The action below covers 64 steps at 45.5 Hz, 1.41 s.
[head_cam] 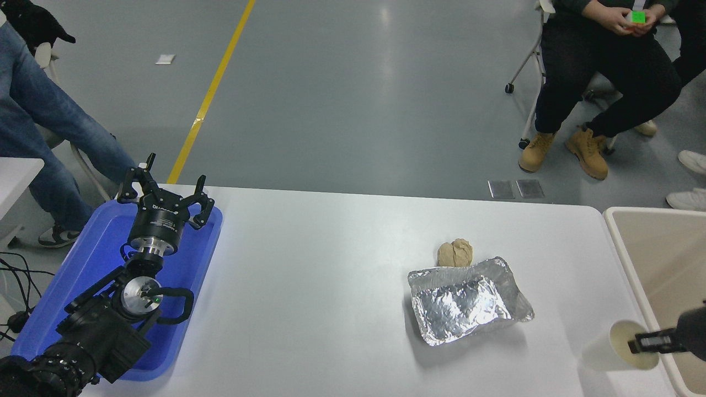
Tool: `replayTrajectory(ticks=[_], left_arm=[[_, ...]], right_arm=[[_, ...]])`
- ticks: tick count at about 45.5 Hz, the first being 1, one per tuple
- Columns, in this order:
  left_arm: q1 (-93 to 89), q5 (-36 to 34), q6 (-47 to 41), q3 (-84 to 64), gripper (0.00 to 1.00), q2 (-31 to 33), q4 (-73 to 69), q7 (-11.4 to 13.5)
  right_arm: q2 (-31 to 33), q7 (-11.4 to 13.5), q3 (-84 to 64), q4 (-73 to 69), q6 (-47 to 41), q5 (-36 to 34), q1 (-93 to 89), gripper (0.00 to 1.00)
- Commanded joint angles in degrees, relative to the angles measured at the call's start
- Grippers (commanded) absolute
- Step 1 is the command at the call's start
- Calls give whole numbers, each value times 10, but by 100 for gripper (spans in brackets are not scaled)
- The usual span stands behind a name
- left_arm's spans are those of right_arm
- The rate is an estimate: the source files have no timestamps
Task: Pick up paper cup place in dustbin
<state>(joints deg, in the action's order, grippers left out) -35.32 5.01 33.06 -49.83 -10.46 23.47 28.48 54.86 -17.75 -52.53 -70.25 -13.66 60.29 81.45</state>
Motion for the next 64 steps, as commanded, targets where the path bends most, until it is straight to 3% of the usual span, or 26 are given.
replayTrajectory(ticks=[1,17,35,51,64], left_arm=[[1,0,0,0,100,0,0,0],[0,0,0,0,100,0,0,0],[1,0,0,0,100,0,0,0],[1,0,0,0,100,0,0,0],[0,0,0,0,100,0,0,0]], right_arm=[[27,-2,2,-11,-70,-6,123,0],[41,-4,0,-14,-195,-24,302,0],[39,-4,-2,-7,-276,-25,430,0],[39,-2,-3,20,-276,-25,426,0],[26,0,2,220,-235,-97,279,0]])
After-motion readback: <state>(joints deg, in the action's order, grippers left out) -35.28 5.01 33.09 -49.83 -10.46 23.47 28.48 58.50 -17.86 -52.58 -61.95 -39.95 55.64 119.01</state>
